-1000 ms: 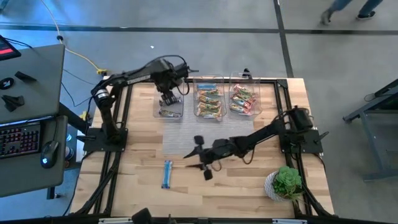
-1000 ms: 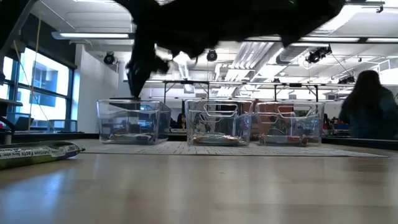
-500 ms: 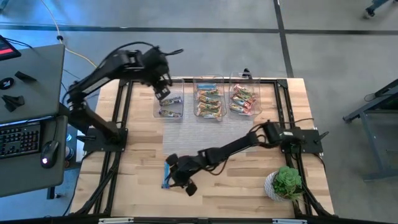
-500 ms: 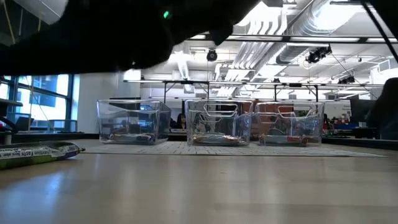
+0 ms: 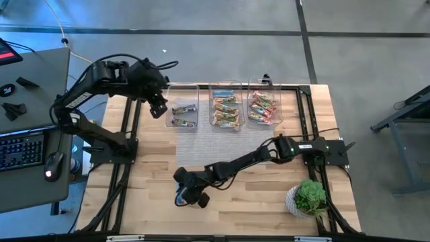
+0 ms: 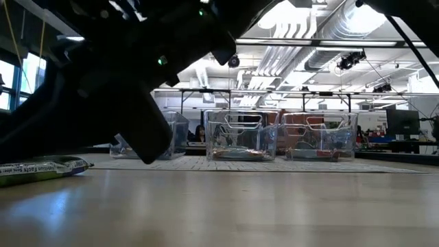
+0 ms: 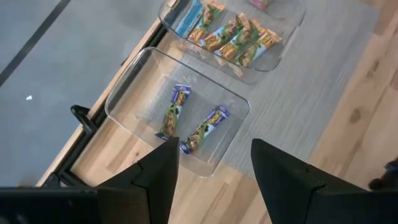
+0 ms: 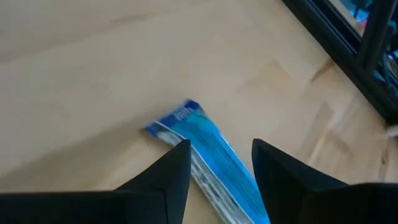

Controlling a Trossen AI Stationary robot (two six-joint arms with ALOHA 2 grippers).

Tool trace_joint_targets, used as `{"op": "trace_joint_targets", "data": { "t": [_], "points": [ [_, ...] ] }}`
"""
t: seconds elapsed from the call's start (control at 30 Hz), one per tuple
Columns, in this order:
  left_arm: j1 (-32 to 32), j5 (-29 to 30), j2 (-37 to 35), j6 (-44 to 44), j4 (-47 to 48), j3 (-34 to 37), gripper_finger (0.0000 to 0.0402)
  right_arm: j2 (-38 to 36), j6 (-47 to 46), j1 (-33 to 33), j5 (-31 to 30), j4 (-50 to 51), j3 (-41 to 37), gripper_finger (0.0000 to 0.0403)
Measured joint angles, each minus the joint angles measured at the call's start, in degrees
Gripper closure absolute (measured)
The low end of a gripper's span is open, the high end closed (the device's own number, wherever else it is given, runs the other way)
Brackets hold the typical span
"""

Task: Pick and place Granola Bars by type
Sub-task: Put the blue granola bar into the left transparent bin

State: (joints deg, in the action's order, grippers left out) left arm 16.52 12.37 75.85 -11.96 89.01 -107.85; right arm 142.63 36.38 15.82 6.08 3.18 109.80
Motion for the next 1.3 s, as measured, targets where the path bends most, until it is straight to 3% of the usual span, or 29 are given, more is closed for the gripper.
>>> {"op": "trace_joint_targets", "data": {
  "t": [0.3, 0.5, 0.77, 1.0, 1.3],
  "points": [
    [-0.9, -0.58, -0.37, -0.82, 1.11, 0.02, 0.0208, 0.0, -0.31, -2.87, -0.22, 0.86, -0.02, 0.0249],
    [-0.88, -0.4, -0.37, -0.45, 1.05, 0.02, 0.0208, -0.02, -0.31, -4.06, -4.57, -0.62, -0.07, 0.0249],
    [-0.88, -0.29, -0.37, -0.4, 1.03, 0.02, 0.0208, -0.02, -0.51, -6.59, 1.88, 5.92, -0.09, 0.0249],
    [-0.86, -0.25, -0.37, -0.38, 1.01, 0.02, 0.0208, -0.13, -0.82, -5.46, 0.59, 6.17, -0.07, 0.0249],
    [-0.86, -0.25, -0.37, -0.36, 1.01, 0.02, 0.0208, -0.97, -12.67, -2.0, -0.37, 12.4, 0.15, 0.025]
  ]
}}
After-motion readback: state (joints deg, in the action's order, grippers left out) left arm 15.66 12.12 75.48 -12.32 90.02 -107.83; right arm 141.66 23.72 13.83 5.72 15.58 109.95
